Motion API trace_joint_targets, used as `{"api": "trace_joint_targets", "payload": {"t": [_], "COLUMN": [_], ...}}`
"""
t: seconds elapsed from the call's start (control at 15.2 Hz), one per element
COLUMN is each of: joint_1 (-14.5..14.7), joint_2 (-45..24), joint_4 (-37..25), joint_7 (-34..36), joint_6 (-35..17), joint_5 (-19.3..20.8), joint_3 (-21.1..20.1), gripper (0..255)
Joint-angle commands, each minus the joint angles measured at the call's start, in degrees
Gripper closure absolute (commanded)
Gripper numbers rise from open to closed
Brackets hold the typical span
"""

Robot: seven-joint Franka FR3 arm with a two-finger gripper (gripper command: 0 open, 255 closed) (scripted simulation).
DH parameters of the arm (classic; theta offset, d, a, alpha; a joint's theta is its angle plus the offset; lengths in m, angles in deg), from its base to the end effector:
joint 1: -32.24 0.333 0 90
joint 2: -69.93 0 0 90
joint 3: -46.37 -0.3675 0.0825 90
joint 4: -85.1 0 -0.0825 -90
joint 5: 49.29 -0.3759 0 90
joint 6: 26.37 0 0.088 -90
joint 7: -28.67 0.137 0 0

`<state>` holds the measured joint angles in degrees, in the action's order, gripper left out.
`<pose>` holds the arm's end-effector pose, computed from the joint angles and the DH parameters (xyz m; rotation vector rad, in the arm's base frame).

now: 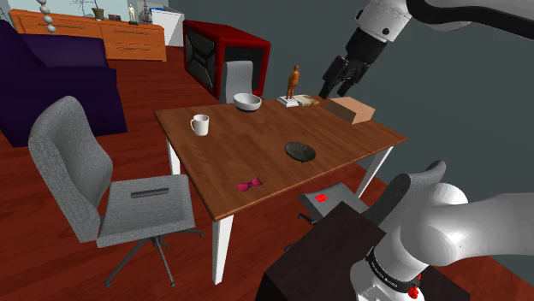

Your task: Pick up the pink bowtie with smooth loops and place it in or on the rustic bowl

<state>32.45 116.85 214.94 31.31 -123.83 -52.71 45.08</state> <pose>0.2701 0.0180 0.6620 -3.0653 0.0385 -0.3884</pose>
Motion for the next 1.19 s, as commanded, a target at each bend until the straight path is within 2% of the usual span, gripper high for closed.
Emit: {"api": "trace_joint_targets", "payload": {"t": [0.0,0.59,1.12], "joint_1": [0.0,2.12,3.84], "joint_2": [0.0,-10.95,-24.84], "joint_4": [0.0,6.93,8.41], "joint_7": [0.0,-8.24,-15.42], "joint_6": [0.0,-14.68,-27.21], "joint_5": [0.0,0.89,1.21], "joint_3": [0.0,1.73,2.95], "gripper": [0,0,0]}}
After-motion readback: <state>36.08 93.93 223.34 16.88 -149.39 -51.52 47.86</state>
